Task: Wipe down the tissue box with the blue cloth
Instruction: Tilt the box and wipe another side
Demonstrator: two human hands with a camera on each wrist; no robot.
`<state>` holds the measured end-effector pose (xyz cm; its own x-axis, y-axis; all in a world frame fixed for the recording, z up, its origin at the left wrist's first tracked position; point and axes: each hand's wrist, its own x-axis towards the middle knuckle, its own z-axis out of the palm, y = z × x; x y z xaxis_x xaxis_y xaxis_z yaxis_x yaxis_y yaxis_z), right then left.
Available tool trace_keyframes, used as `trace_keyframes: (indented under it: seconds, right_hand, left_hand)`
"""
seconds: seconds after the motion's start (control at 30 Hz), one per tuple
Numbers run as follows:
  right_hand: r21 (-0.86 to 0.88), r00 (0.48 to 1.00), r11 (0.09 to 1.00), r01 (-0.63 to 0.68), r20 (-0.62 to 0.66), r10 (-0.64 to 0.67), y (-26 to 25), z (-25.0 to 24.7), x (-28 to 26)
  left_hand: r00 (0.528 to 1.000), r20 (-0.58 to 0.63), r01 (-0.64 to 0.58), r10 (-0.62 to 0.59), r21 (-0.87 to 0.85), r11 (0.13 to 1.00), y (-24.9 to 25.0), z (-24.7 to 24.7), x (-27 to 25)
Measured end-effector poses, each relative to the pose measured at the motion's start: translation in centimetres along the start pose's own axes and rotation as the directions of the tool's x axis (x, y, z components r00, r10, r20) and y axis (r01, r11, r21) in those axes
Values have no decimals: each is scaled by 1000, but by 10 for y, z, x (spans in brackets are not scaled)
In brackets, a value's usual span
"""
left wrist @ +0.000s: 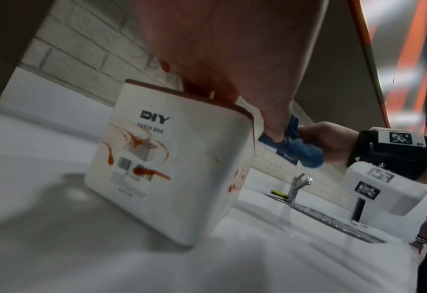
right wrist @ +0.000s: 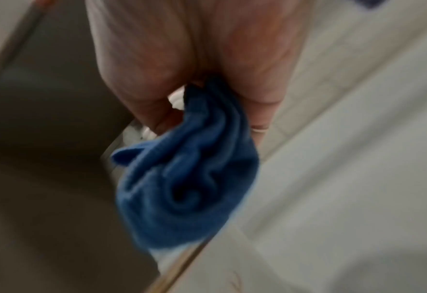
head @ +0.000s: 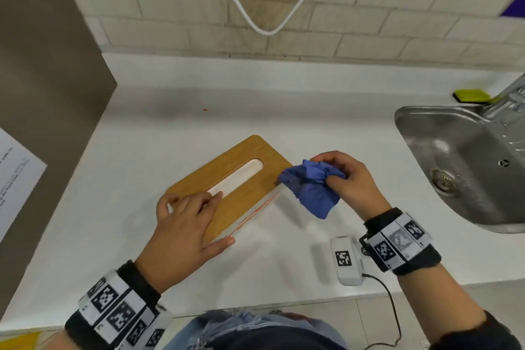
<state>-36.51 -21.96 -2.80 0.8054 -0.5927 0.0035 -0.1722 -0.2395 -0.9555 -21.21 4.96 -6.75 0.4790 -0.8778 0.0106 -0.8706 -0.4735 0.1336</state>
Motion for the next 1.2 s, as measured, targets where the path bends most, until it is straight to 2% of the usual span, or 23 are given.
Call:
trace_keyframes:
  seconds: [0.03, 0.07, 0.13, 0.2, 0.23, 0.27, 0.3, 0.33, 0.4, 0.47, 0.53, 0.67, 0.7, 0.77, 0.83, 0.9, 1.0, 1.1, 1.2]
  right_hand:
    - [162, 996, 986, -49, -71, 61, 10, -6, -5]
    - [349, 989, 932, -100, -69, 132, 20, -10, -12]
    - [667, 968, 718, -202, 23, 251, 41, -12, -26]
    - [830, 927, 495, -256, 65, 370, 58, -14, -40]
    - [867, 914, 430, -253, 69, 399, 65, -14, -45]
    - [882, 910, 407, -239, 57, 412, 71, -15, -49]
    - [876, 906, 429, -219, 19, 423, 75, -17, -50]
    - [848, 900, 496, -190, -51, 433, 78, -18, -49]
    - [705, 875, 701, -107, -268, 403, 74, -17, -44]
    - [446, 833, 894, -32, -483, 271, 56, -13, -38]
    - [187, 844, 982, 39, -532, 68, 33, 2, -26]
    - [-116, 852, 973, 199, -470, -230, 8, 48, 2]
    - [-174, 859, 963, 204, -441, -262, 11, 57, 8]
    - [-269, 899, 952, 144, -367, -240, 20, 68, 16]
    - [-385, 909, 908, 169, -296, -294, 28, 74, 20]
    - [-384, 903, 901, 202, -284, -324, 29, 82, 19]
    - [-269, 925, 945, 185, -278, -260, 23, 102, 20]
    - [-236, 933, 939, 252, -198, -300, 16, 122, 15]
    - [-236, 924, 909, 344, -88, -373, 9, 137, 7]
  left_hand:
    - [1000, -5, -1, 1, 9, 1000, 1, 2, -2]
    - [1000, -11, -4, 4, 15, 1000, 2, 4, -3]
    - [1000, -17, -10, 10, 2, 1000, 2, 6, 0]
    - [1000, -9, -27, 27, -34, 999, -1, 6, 6]
    - [999, -12, -40, 39, -63, 997, -4, 4, 11]
    - [998, -26, -56, 54, -108, 993, -7, 0, 17]
    - [997, -47, -75, 68, -165, 983, -11, -4, 24]
    - [996, -49, -80, 70, -244, 966, -14, -9, 31]
    - [999, 5, -45, 52, -431, 901, -19, -19, 47]
    - [996, 60, -22, 67, -558, 829, -24, -23, 63]
    - [992, 99, 1, 82, -640, 768, -32, -23, 76]
    - [986, 164, 87, 44, -710, 698, -48, -18, 97]
    - [986, 161, 88, 39, -707, 701, -50, -17, 99]
    - [988, 152, 78, 41, -698, 712, -50, -17, 100]
    - [987, 155, 79, 44, -706, 704, -48, -17, 98]
    - [988, 148, 68, 54, -711, 700, -44, -17, 96]
    - [991, 130, 73, 33, -725, 685, -41, -16, 95]
    - [992, 129, 103, -9, -748, 656, -45, -12, 98]
    - [990, 135, 127, -31, -802, 584, -49, -9, 98]
